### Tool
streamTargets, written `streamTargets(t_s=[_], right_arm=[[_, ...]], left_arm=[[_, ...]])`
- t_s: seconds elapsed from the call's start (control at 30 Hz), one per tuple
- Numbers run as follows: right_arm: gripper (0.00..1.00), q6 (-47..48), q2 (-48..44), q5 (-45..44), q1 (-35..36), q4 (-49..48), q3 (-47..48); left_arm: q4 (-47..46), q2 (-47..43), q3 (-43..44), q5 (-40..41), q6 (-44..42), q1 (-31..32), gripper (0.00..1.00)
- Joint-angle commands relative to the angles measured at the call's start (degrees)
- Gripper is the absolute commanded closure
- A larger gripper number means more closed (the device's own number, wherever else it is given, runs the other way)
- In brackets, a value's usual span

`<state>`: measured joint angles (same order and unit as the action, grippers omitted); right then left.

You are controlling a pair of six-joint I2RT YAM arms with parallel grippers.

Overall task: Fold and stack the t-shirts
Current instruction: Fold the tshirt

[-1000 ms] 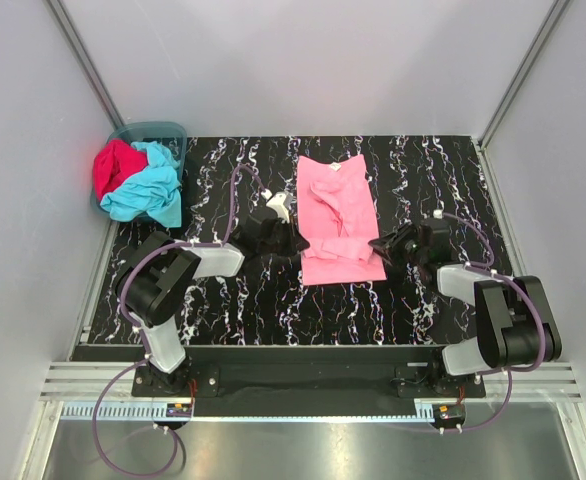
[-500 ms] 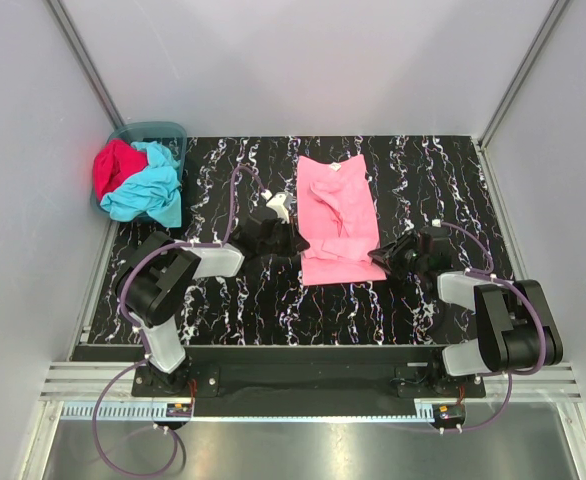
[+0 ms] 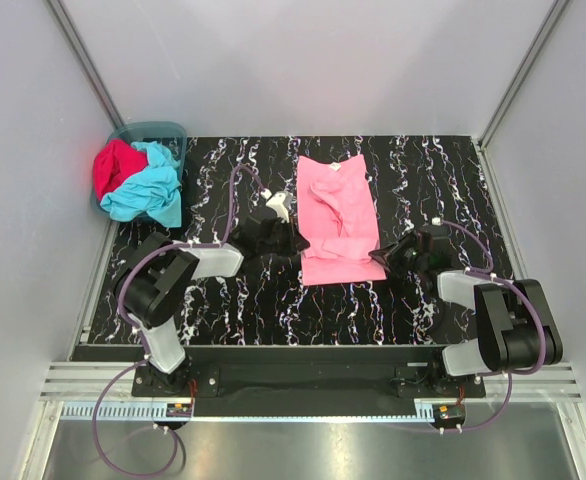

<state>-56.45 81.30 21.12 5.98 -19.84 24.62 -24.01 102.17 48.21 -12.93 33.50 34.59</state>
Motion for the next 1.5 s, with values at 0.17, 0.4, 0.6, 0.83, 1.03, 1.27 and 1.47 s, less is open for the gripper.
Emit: streamTargets(t_s=[0.17, 0.4, 0.6, 0.83, 1.03, 1.27, 1.47], right_arm=[[1.00, -2.26, 2.19, 1.72, -0.09, -2.84, 6.48], [1.00, -5.25, 4.66, 2.70, -0.09, -3.81, 10.35], [1.00, -6.31, 6.68, 1.82, -0.09, -3.89, 13.52], [1.00, -7.01, 9.40, 0.32, -0.09, -5.39, 14.49], [1.00, -7.63, 11.95, -0.38, -0.18, -6.97, 15.19], [1.00, -7.71, 14.06, -0.91, -0.18, -7.23, 17.30], [1.00, -8.33, 16.26, -0.73, -0.18, -8.38, 18.53]], left_arm=[[-2.18, -5.75, 0.05, -0.87, 0.25, -0.31, 1.00], [-1.39, -6.02, 0.92, -2.63, 2.36, -0.31, 1.00], [0.27, -3.56, 4.25, -3.77, 3.15, -0.22, 1.00], [3.35, 0.39, 9.80, -3.33, 2.45, -0.49, 1.00], [5.99, 4.17, 14.81, -2.54, 1.93, -1.71, 1.00], [4.95, 5.32, 13.32, -2.10, 2.27, -4.79, 1.00], [4.06, 5.76, 11.30, -2.01, 2.71, -6.11, 1.00]])
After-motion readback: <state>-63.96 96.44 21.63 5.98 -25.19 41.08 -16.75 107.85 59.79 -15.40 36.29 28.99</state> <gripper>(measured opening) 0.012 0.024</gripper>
